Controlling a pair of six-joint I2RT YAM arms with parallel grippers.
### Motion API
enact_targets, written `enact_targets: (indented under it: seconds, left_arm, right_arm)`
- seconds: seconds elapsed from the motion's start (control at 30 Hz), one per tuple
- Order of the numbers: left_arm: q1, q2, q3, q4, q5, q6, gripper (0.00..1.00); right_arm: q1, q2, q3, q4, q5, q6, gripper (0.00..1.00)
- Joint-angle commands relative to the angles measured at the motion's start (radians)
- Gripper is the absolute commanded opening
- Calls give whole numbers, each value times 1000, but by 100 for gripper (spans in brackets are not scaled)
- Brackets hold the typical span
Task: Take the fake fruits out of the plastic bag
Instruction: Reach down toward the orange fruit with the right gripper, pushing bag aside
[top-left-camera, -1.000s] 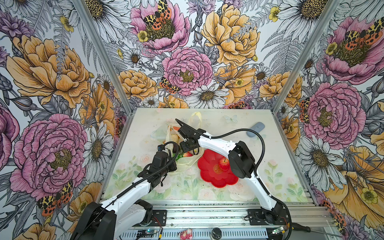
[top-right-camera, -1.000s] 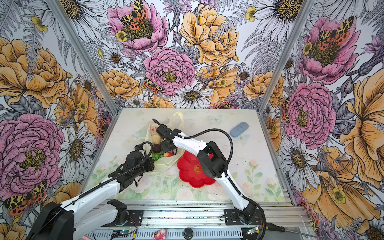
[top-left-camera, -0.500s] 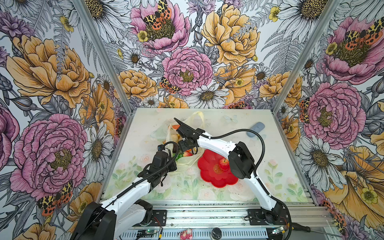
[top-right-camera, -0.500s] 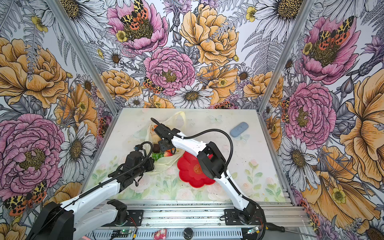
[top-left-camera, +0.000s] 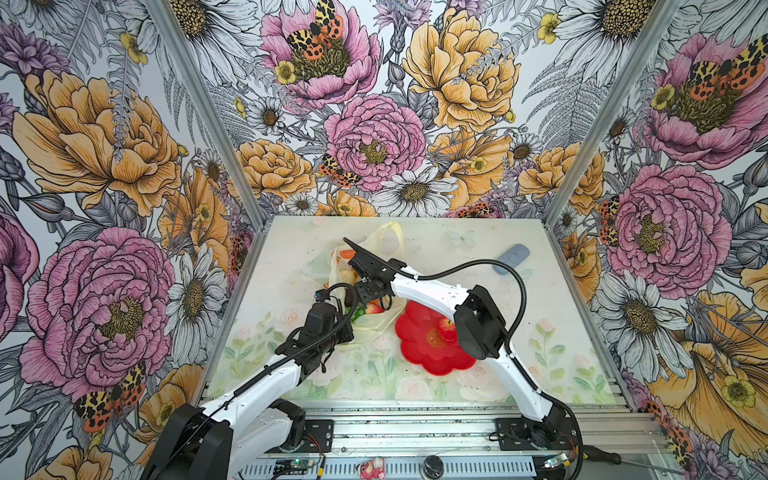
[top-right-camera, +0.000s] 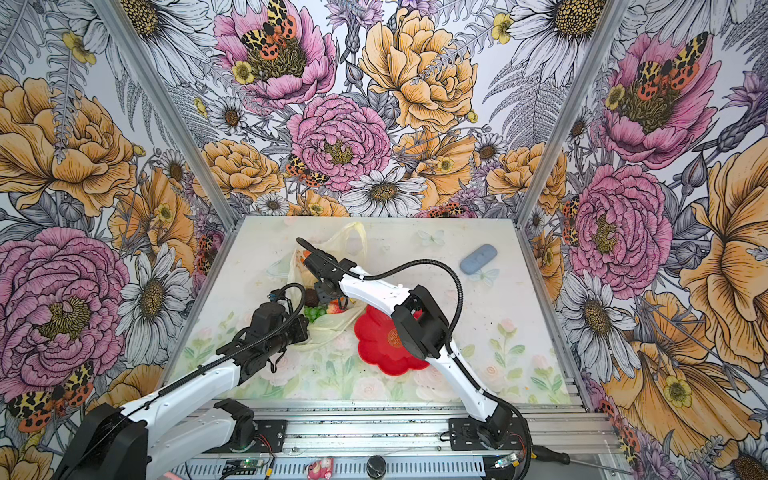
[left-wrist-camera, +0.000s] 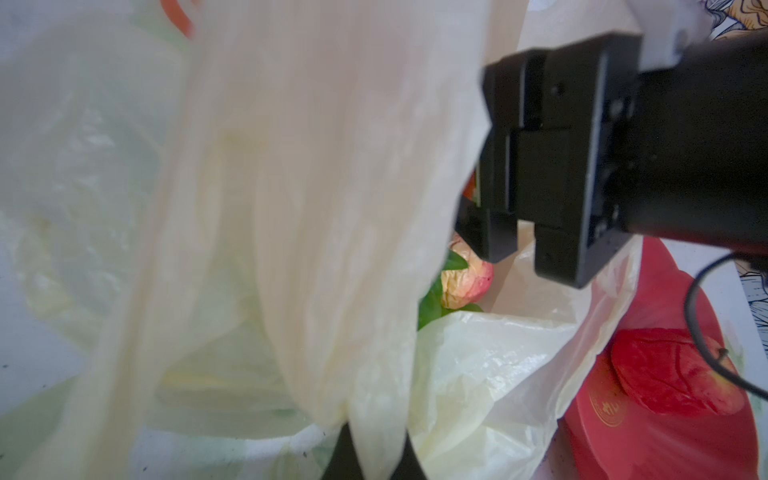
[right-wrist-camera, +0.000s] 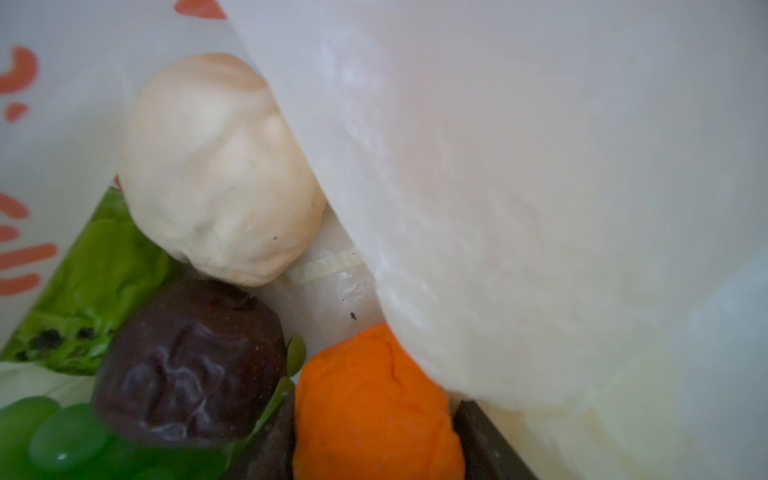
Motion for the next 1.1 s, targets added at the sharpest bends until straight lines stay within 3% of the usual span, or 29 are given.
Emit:
enact_targets:
  seconds: [0.0,0.4,0.67,0.9,1.07]
  left_arm:
    - [5,3,5,31,15,14,0]
    - [4,8,5,33,14,15,0]
    - [5,8,6,32,16,15,0]
    - [5,8,5,33,16,15,0]
    - [5,8,6,34,17,14,0]
  right_arm:
    - [31,3,25,-15,68,-20,65]
    - [87,28,56,-70,241,-42,68]
    - [90,74,109,-78,251,-53,63]
    - [98,41,125,-110,335,-70,77]
    - [98,-24,85,-111,289,-55,79]
